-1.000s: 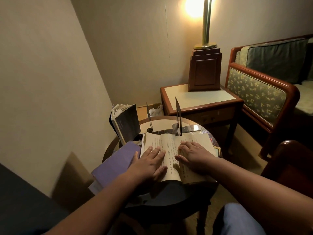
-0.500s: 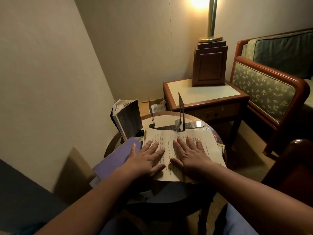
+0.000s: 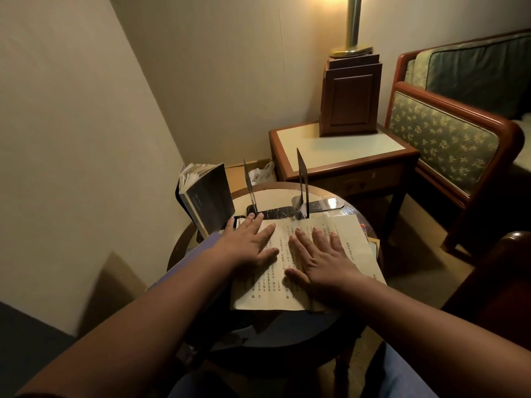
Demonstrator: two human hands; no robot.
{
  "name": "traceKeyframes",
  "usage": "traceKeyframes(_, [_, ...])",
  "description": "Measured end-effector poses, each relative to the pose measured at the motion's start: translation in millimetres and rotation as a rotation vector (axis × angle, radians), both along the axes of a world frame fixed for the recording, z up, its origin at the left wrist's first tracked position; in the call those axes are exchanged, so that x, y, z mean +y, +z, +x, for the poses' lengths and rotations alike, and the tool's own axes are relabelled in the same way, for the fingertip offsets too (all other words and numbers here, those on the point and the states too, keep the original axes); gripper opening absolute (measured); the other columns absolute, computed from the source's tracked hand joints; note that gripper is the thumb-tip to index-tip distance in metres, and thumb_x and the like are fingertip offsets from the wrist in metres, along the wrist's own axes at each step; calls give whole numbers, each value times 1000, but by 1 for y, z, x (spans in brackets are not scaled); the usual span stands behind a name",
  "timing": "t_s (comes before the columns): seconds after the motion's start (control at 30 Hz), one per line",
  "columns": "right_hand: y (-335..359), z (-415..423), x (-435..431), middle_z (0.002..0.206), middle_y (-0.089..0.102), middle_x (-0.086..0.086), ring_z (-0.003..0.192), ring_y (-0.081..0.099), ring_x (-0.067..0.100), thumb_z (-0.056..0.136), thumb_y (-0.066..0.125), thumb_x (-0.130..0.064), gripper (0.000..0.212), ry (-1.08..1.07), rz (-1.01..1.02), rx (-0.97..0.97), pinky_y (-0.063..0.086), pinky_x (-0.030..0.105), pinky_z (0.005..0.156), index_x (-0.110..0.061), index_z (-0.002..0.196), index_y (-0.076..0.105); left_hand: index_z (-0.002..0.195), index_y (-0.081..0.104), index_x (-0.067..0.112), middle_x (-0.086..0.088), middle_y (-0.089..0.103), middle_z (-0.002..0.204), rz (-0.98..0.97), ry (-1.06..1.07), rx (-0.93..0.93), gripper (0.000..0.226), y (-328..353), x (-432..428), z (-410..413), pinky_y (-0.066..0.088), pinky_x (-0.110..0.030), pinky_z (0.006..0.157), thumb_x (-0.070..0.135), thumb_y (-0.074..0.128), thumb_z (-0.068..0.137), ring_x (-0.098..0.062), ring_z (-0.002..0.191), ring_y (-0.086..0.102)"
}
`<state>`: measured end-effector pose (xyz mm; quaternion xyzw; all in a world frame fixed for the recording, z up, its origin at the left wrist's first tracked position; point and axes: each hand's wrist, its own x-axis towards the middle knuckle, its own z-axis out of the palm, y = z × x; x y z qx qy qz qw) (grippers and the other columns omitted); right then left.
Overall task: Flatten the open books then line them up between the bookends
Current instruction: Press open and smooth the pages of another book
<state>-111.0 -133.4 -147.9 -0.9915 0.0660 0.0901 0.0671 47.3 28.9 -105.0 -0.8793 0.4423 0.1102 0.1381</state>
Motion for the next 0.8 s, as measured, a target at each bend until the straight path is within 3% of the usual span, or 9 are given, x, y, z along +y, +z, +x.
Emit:
traceKeyframes(0.17, [2,2,-1,159,-31,-4,145,-30,28,88,2,-79,84,35,-19,14,-20,51,116,-30,150,-27,152,-19,31,-1,-25,161,14,-81,19,103,3,28,-27,-19,-54,114,86,-11,66,-23,148,-22])
traceKeyframes(0.33, [5,2,-1,159,-30,-4,144,-31,28,86,0,-78,85,48,-16,27,-19,51,117,-29,150,-27,150,-24,20,-4,-32,155,83,-188,9,96,7,51,-70,-19,-49,116,80,-2,79,-22,143,-30])
traceKeyframes(0.5, [6,1,1,160,-29,-4,145,-30,29,87,0,-78,85,40,-16,21,-18,52,118,-28,151,-25,147,-27,22,-2,-34,155,157,-277,38,92,9,63,-88,-19,-47,117,80,-3,80,-21,143,-32])
traceKeyframes(0.8, [2,3,-2,160,-29,-3,145,-29,30,75,-11,-82,95,47,-19,11,-17,53,118,-27,151,-26,154,-15,19,-3,-22,161,87,-90,81,97,11,29,-39,-12,-50,119,79,-3,78,-18,149,-19])
